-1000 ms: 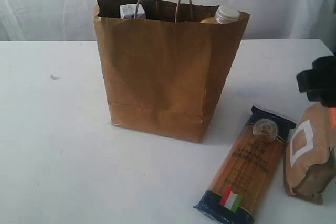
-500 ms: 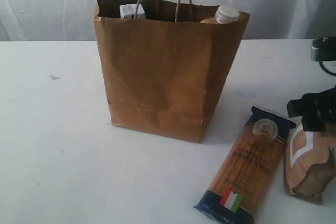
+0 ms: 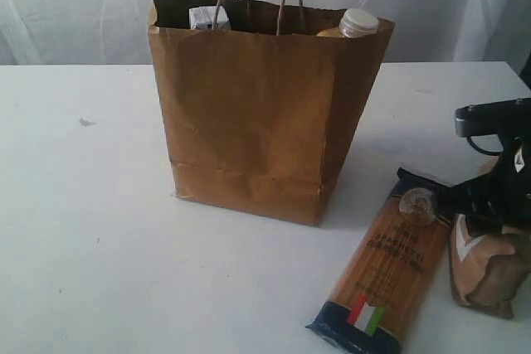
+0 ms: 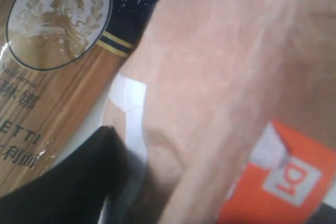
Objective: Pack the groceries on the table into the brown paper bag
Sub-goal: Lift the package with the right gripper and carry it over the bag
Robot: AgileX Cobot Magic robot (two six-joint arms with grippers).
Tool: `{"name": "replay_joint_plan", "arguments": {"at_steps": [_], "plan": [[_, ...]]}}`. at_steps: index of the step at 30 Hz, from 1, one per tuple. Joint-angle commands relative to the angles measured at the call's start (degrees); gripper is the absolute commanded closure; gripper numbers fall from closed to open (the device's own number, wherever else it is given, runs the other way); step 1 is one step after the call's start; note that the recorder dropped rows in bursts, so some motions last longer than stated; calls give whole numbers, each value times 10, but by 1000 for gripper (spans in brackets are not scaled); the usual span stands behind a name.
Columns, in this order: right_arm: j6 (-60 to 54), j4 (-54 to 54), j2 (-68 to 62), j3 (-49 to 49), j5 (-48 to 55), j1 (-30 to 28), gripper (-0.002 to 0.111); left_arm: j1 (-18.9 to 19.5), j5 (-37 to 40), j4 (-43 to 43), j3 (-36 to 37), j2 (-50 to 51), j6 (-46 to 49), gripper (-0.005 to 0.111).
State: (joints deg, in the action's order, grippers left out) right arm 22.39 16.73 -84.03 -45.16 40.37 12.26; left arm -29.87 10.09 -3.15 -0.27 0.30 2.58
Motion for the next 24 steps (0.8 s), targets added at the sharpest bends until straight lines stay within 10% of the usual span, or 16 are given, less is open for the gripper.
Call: {"name": "replay_joint_plan", "arguments": {"at_steps": [1, 14, 24], "plan": [[-16, -9, 26, 6, 0, -4, 108, 0, 2, 1, 3, -3, 2, 107], [-102, -43, 276, -102, 35, -3, 108, 0, 2, 1, 3, -3, 2, 107], [-287, -202, 235, -309, 38, -3, 108, 0, 2, 1, 3, -3, 2, 107]]}}
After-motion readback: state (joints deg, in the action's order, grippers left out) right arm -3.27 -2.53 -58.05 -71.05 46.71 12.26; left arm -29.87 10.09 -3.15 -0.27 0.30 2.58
